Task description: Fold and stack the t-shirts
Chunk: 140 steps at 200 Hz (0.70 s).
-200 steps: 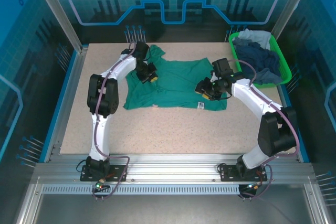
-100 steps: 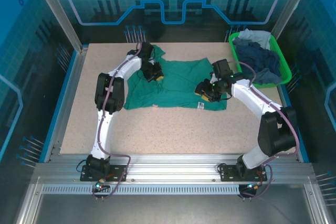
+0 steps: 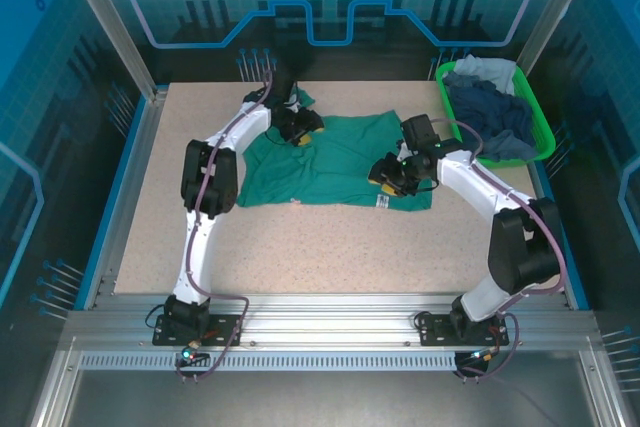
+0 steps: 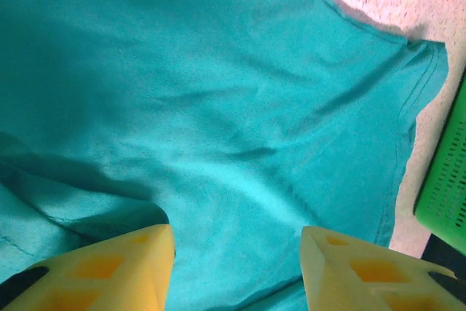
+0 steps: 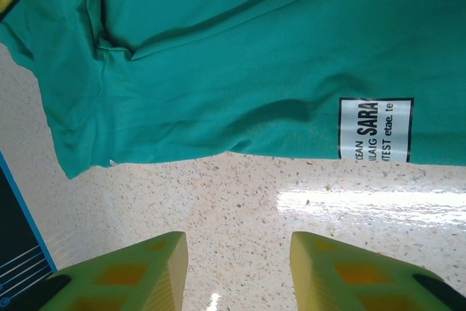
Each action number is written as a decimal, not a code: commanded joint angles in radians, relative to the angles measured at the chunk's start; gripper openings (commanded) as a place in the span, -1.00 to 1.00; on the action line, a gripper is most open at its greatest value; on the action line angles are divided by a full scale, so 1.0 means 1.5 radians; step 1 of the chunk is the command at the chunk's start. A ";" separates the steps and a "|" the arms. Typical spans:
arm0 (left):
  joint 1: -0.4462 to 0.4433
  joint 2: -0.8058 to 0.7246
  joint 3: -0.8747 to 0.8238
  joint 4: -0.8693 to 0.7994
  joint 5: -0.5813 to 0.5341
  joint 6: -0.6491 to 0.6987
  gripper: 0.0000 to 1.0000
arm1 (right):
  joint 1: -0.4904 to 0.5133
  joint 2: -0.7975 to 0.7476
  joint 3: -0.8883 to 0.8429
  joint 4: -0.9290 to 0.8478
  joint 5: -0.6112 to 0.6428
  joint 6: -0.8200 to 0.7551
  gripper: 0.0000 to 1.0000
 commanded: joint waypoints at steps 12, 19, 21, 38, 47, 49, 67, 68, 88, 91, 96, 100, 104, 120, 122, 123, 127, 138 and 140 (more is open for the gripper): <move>-0.002 -0.111 -0.064 -0.044 -0.070 -0.019 -0.26 | 0.006 0.006 0.012 -0.020 -0.008 -0.005 -0.14; -0.003 -0.118 -0.081 -0.070 -0.069 -0.020 -0.34 | 0.006 0.006 0.011 -0.019 -0.009 -0.005 -0.14; -0.003 -0.120 -0.088 -0.076 -0.068 -0.020 -0.35 | 0.006 0.006 0.011 -0.018 -0.008 -0.004 -0.14; -0.009 -0.140 -0.152 -0.085 -0.067 -0.009 -0.50 | 0.005 0.010 0.010 -0.016 -0.008 -0.004 -0.14; -0.011 -0.140 -0.168 -0.100 -0.075 -0.005 -0.57 | 0.006 0.013 0.012 -0.016 -0.009 -0.002 -0.14; -0.011 -0.139 -0.168 -0.106 -0.078 -0.004 -0.59 | 0.006 0.013 0.013 -0.016 -0.010 -0.002 -0.14; -0.012 -0.121 -0.163 -0.134 -0.092 -0.002 -0.77 | 0.005 0.017 0.021 -0.016 -0.010 -0.001 -0.14; -0.012 -0.119 -0.163 -0.135 -0.092 -0.002 -0.78 | 0.006 0.017 0.021 -0.016 -0.010 0.000 -0.14; -0.014 -0.079 -0.126 -0.145 -0.090 0.003 -0.91 | 0.006 0.020 0.028 -0.019 -0.009 -0.001 -0.14; -0.015 -0.073 -0.117 -0.147 -0.087 0.004 -0.94 | 0.006 0.020 0.029 -0.019 -0.009 -0.001 -0.14; -0.016 -0.060 -0.105 -0.147 -0.084 0.004 -0.97 | 0.005 0.020 0.030 -0.020 -0.009 0.000 -0.14; -0.017 -0.050 -0.092 -0.150 -0.081 0.004 -0.99 | 0.006 0.020 0.030 -0.021 -0.009 0.000 -0.14; -0.019 -0.039 -0.080 -0.153 -0.078 0.005 -1.00 | 0.006 0.021 0.030 -0.021 -0.010 0.000 -0.14; -0.026 0.001 -0.029 -0.164 -0.060 0.005 -1.00 | 0.006 0.019 0.027 -0.022 -0.009 0.001 -0.14; -0.027 0.005 -0.023 -0.164 -0.057 0.005 -1.00 | 0.006 0.018 0.027 -0.023 -0.009 0.001 -0.14; -0.028 0.008 -0.021 -0.164 -0.056 0.005 -1.00 | 0.006 0.018 0.026 -0.023 -0.009 0.000 -0.14; -0.030 0.015 -0.010 -0.166 -0.053 0.005 -1.00 | 0.005 0.017 0.025 -0.024 -0.009 0.001 -0.14; -0.035 0.035 0.016 -0.165 -0.044 0.004 -0.99 | 0.004 0.014 0.021 -0.022 -0.009 0.001 -0.14; -0.035 0.038 0.021 -0.163 -0.042 0.004 -0.99 | 0.002 0.013 0.021 -0.022 -0.008 0.001 -0.14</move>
